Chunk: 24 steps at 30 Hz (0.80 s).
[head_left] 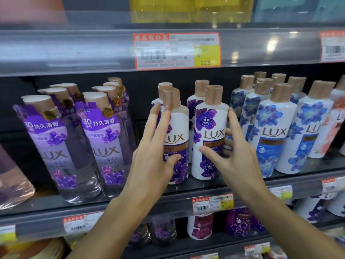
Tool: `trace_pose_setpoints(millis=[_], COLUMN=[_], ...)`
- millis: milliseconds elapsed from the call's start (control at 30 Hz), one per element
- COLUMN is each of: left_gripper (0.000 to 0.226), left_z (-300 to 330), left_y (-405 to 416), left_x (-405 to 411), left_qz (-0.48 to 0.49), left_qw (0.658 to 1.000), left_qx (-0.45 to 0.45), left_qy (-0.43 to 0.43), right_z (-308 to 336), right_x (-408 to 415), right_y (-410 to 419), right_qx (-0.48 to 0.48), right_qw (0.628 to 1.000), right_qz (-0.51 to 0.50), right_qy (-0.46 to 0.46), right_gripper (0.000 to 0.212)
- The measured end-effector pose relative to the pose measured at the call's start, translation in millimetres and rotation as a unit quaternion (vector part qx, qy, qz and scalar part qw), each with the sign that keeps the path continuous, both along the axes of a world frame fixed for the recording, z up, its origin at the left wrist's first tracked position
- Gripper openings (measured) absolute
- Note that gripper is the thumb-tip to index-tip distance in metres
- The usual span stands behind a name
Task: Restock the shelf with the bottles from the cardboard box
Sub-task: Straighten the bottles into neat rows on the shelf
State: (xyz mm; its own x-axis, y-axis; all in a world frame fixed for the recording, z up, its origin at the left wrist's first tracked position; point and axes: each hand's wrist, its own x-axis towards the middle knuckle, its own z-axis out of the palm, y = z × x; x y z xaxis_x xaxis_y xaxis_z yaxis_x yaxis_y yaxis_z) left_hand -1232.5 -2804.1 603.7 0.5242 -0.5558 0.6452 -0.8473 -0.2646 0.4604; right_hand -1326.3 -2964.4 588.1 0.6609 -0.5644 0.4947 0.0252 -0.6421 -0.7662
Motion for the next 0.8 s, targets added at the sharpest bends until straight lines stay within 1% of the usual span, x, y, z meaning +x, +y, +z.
trace_pose_setpoints(millis=[100, 267, 400, 500, 567, 633, 667, 700, 767, 800], left_gripper=[0.113, 0.112, 0.113, 0.106, 0.099, 0.098, 0.093, 0.080, 0.043, 0.034], left_z=[-0.2, 0.3, 2.8, 11.1, 21.6, 35.2, 42.6, 50.0, 61.6, 65.9], left_y=[1.6, 3.5, 4.2, 6.7, 7.1, 4.9, 3.1, 1.0, -6.0, -9.6], left_x=[1.3, 3.0, 0.2, -7.2, -12.6, -18.2, -19.6, -20.4, -16.5, -13.5], left_qz=[-0.002, 0.002, -0.001, 0.033, 0.067, 0.068, 0.065, 0.064, 0.068, 0.067], left_qw=[1.000, 1.000, 1.000, 0.998, 0.997, 0.997, 0.996, 0.995, 0.991, 0.988], left_qx=[-0.012, -0.002, 0.017, 0.038, 0.006, -0.039, -0.059, -0.077, -0.110, -0.128], left_qy=[-0.008, -0.012, 0.002, -0.034, -0.047, -0.027, -0.014, -0.001, 0.025, 0.043], right_z=[0.5, 1.2, 3.0, 8.9, 19.9, 38.9, 48.1, 56.9, 71.6, 77.2], right_x=[0.5, 0.1, -1.3, -7.4, -11.8, -11.7, -7.8, -3.0, 8.0, 12.8], right_y=[1.0, 0.6, 2.9, 6.0, 7.9, 8.0, 6.2, 4.3, -1.5, -4.4], right_qx=[0.008, 0.016, 0.022, 0.043, 0.054, 0.069, 0.085, 0.111, 0.167, 0.190], right_qw=[1.000, 1.000, 1.000, 0.999, 0.998, 0.997, 0.996, 0.993, 0.985, 0.981], right_qz=[-0.003, 0.006, 0.002, 0.008, 0.001, -0.004, -0.002, 0.005, -0.001, -0.007], right_qy=[0.002, 0.003, 0.013, 0.014, -0.008, -0.028, -0.033, -0.039, -0.048, -0.048], right_gripper=[0.100, 0.100, 0.101, 0.100, 0.092, 0.083, 0.078, 0.072, 0.064, 0.061])
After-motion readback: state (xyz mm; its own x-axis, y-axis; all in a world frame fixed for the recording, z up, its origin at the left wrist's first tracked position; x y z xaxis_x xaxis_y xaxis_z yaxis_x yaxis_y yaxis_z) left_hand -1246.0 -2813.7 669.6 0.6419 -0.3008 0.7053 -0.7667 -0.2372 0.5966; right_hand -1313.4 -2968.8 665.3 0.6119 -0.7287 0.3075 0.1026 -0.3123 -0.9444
